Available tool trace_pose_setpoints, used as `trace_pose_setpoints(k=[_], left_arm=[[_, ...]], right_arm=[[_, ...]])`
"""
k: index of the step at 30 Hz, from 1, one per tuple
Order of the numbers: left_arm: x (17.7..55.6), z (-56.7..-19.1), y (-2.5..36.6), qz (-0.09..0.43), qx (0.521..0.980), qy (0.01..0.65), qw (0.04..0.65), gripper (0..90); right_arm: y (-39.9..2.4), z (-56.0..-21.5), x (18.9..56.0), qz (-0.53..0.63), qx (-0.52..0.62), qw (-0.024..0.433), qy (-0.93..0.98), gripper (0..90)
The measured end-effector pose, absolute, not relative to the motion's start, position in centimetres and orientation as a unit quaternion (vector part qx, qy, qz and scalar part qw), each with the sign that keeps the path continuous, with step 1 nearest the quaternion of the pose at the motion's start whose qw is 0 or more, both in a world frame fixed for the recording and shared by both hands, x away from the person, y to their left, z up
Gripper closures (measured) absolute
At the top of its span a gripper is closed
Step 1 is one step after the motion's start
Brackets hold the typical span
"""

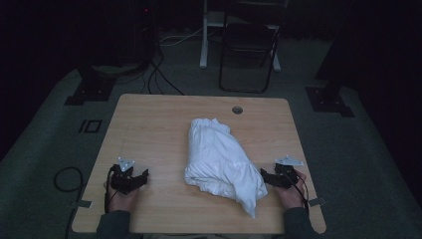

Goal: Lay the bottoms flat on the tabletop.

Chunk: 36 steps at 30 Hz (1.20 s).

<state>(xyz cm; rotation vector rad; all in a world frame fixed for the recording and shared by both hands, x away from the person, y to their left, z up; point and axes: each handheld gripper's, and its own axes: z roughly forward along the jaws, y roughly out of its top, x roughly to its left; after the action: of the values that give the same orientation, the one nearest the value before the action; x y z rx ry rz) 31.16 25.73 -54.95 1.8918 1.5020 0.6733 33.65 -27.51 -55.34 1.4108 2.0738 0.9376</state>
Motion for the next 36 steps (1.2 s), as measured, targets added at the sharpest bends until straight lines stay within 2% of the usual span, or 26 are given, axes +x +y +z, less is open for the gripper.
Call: trace_pose_setpoints(k=[3,15,22,32,36], left_arm=[[31.1,-55.0,25.6,0.255,0.718,0.568,0.312,29.5],[31.0,-55.0,25.4,0.248,0.729,0.556,0.314,26.0],[30.5,-54.9,25.2,0.249,0.732,0.547,0.322,40.3],[30.4,-53.7,24.3,0.241,0.749,0.520,0.331,43.1],[30.4,-53.0,23.5,0.216,0.756,0.511,0.349,42.3]], right_arm=[[-27.4,-55.4,33.6,0.339,0.511,0.228,0.756,24.4],[-27.2,-55.4,33.4,0.341,0.505,0.225,0.760,24.5],[-26.9,-55.4,33.4,0.342,0.503,0.225,0.762,24.5],[-26.9,-55.4,33.4,0.341,0.503,0.225,0.762,24.7],[-26.8,-55.4,33.4,0.341,0.504,0.225,0.761,24.8]])
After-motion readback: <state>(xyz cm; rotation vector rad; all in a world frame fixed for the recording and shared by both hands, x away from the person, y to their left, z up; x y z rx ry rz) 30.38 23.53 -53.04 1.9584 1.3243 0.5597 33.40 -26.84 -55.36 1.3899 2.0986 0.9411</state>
